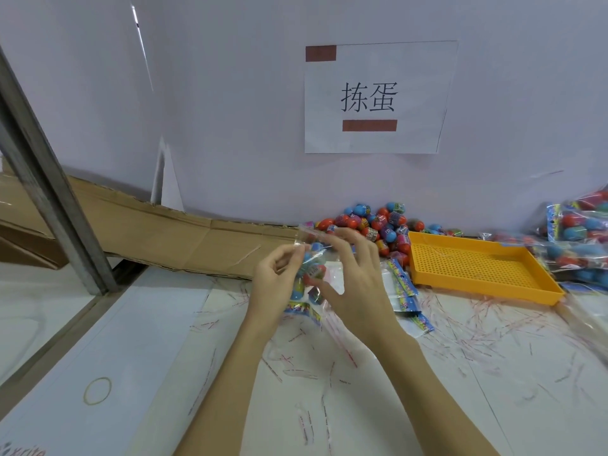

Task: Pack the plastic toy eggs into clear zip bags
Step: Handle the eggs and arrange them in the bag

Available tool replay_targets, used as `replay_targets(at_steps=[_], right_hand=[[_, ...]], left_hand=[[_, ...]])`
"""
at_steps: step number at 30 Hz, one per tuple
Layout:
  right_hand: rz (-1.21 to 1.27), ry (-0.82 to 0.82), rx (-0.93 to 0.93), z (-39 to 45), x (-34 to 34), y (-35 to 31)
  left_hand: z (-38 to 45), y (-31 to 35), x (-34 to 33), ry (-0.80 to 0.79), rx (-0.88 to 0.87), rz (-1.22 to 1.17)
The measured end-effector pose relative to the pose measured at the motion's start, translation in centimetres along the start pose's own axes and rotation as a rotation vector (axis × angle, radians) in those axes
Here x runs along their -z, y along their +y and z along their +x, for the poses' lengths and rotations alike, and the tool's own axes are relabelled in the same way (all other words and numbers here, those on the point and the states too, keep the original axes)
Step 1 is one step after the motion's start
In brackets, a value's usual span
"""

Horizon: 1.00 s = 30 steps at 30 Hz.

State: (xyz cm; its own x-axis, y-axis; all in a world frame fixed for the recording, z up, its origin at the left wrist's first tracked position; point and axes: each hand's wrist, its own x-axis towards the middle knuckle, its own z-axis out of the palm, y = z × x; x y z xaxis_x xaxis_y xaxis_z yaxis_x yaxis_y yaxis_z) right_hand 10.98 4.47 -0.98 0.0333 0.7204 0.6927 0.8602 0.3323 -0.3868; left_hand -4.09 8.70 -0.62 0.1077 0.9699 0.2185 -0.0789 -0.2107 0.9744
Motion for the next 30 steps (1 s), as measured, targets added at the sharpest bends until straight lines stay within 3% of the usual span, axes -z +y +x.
replay_targets(at_steps=[3, 8, 24, 30], right_hand=[[0.221, 0.098, -0.2, 0.2, 0.1, -0.5], [0.572, -0.133, -0.469, -0.2, 0.1, -1.0], [0.617, -0.285, -0.514, -0.8, -0.5, -1.6], [0.596, -0.299, -0.531, -0.8, -0.7, -1.5]], left_hand=[[0.0, 0.3, -0.1, 0.05, 0.048, -0.155], [0.0, 0.5, -0.1, 0.032, 0.065, -0.251], [0.3, -0.2, 0.4, -0.075, -0.009, -0.1], [0.3, -0.4, 0.3, -0.12, 0.077, -0.087]])
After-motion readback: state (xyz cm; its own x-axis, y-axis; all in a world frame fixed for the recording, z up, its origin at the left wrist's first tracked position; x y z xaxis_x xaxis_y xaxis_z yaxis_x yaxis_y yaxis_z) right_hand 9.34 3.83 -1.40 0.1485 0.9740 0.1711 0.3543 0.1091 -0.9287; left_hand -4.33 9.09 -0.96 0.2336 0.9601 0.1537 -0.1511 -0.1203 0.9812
